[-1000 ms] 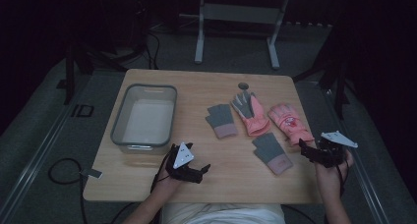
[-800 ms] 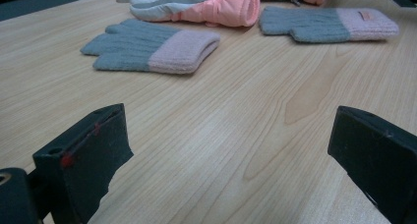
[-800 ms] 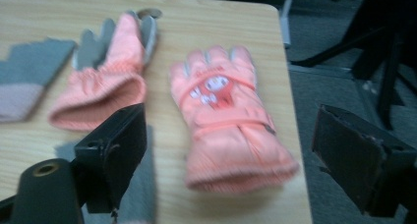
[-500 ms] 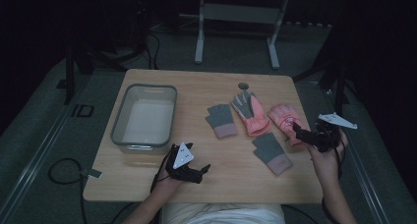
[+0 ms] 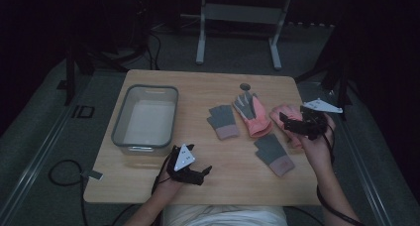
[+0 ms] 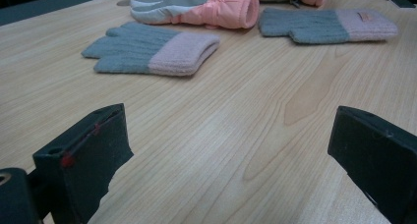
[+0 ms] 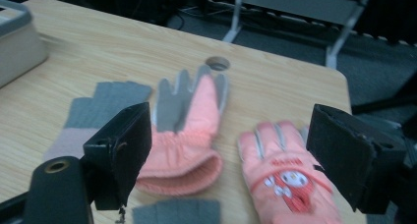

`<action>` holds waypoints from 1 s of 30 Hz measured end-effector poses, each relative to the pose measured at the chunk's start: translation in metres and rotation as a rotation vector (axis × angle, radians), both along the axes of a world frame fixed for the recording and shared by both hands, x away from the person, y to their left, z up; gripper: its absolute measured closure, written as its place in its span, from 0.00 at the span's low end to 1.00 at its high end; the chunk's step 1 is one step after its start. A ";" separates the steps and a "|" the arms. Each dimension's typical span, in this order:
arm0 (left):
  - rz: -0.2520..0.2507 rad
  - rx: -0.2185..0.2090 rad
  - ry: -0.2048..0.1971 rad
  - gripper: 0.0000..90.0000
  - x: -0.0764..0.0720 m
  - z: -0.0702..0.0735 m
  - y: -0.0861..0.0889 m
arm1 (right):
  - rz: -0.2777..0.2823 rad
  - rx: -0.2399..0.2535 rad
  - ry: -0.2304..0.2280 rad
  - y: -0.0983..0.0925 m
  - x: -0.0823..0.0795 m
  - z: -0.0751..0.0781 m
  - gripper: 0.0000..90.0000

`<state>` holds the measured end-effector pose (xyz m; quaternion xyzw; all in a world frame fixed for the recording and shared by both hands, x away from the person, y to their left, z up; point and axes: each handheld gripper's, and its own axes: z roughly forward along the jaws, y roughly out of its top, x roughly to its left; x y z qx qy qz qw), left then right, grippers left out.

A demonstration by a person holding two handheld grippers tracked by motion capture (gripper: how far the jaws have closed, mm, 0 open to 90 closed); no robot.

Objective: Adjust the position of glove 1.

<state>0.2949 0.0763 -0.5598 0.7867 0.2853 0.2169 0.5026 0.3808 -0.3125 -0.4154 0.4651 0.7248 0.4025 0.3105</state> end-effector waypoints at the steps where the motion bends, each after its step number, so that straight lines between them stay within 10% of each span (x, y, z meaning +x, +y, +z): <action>1: -0.001 0.001 0.000 0.02 0.000 0.000 0.000 | 0.017 -0.008 -0.007 0.006 0.003 0.002 0.21; 30: -0.013 0.009 -0.009 0.02 -0.001 0.000 -0.001 | 0.343 -0.083 0.083 0.118 0.057 -0.027 0.46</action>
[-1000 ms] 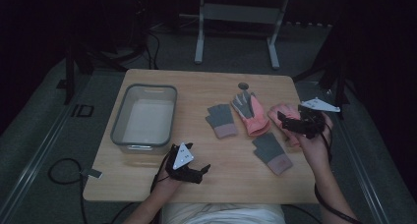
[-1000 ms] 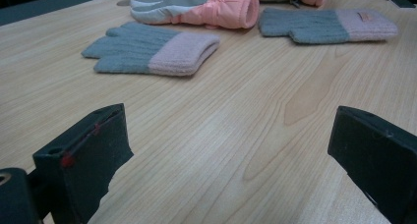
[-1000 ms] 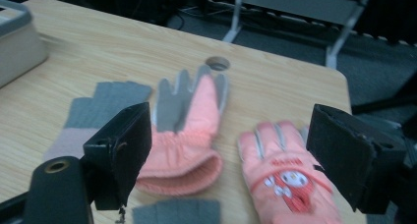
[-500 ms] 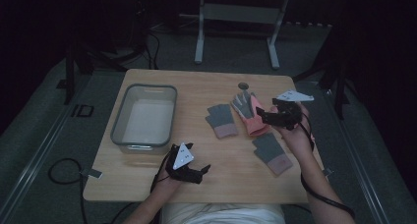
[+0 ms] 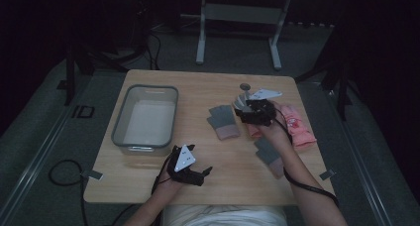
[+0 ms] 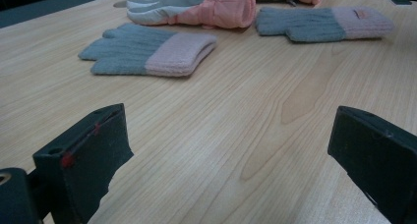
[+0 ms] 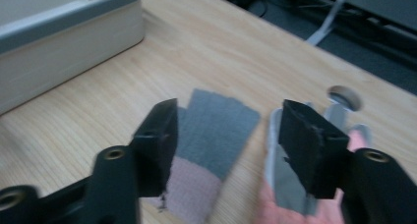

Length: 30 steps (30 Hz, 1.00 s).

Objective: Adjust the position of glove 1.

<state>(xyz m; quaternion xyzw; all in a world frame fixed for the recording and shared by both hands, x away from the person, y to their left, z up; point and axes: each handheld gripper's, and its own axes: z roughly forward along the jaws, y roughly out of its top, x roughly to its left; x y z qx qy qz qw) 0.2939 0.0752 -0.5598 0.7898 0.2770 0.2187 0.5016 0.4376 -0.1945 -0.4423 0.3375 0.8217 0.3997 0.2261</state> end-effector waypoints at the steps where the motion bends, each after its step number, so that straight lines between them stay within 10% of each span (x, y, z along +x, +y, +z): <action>1: 0.000 -0.001 -0.001 0.02 0.000 0.000 0.000 | 0.000 0.000 0.000 0.000 0.000 0.000 0.46; 14: -0.009 0.003 -0.002 0.02 -0.001 0.000 0.000 | 0.053 -0.046 0.125 0.038 0.034 -0.044 0.52; 30: -0.011 0.001 -0.001 0.02 -0.001 0.000 0.000 | -0.041 -0.090 0.261 0.057 0.070 -0.084 0.55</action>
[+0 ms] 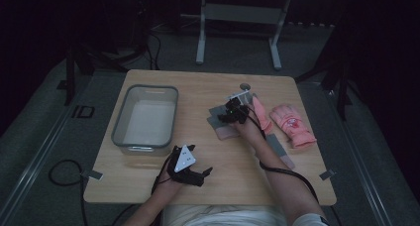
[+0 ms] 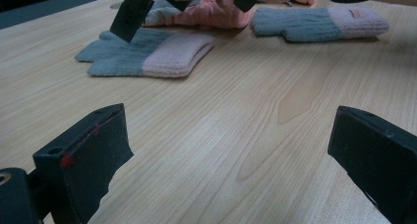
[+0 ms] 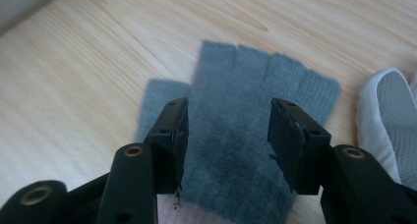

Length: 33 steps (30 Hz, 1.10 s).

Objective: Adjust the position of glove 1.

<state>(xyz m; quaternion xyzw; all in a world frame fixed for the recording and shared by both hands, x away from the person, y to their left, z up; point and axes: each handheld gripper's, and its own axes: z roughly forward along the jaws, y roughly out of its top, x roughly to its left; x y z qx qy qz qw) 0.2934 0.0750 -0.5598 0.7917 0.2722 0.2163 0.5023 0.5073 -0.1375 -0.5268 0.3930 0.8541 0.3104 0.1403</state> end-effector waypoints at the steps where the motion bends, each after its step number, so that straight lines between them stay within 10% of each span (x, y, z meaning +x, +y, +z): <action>1: 0.001 -0.001 0.000 0.02 0.000 0.000 0.000 | -0.008 -0.049 -0.006 0.003 0.001 -0.006 0.55; 22: 0.004 -0.006 0.004 0.02 0.000 0.000 0.001 | -0.041 -0.043 0.028 0.013 -0.002 -0.004 0.89; 33: 0.007 -0.003 0.005 0.02 0.001 0.000 0.000 | -0.103 0.059 -0.115 0.002 -0.067 0.072 0.90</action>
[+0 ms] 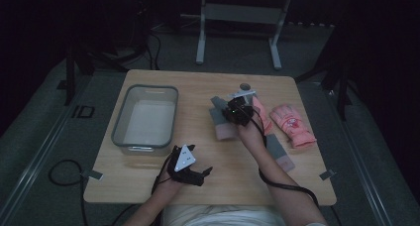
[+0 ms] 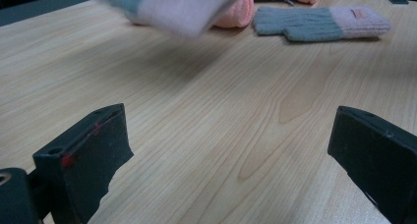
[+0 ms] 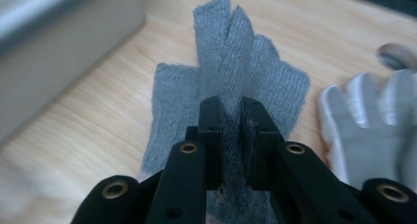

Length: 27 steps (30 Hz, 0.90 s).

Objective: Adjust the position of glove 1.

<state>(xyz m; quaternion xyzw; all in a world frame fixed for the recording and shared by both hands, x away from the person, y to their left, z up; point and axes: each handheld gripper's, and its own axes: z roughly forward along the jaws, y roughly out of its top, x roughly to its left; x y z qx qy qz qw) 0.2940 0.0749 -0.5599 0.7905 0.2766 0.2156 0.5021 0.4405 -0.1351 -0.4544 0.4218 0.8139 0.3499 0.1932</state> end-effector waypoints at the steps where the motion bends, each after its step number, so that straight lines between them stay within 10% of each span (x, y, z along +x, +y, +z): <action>1: 0.001 0.001 -0.001 0.02 0.000 0.000 0.000 | -0.012 0.013 -0.006 -0.002 -0.007 0.006 0.90; 12: 0.001 0.006 -0.009 0.02 -0.001 0.000 0.000 | -0.102 0.083 -0.072 -0.022 -0.078 0.021 0.89; 27: 0.002 0.004 -0.009 0.02 -0.001 0.000 0.000 | -0.238 0.099 0.085 -0.031 -0.112 -0.057 0.89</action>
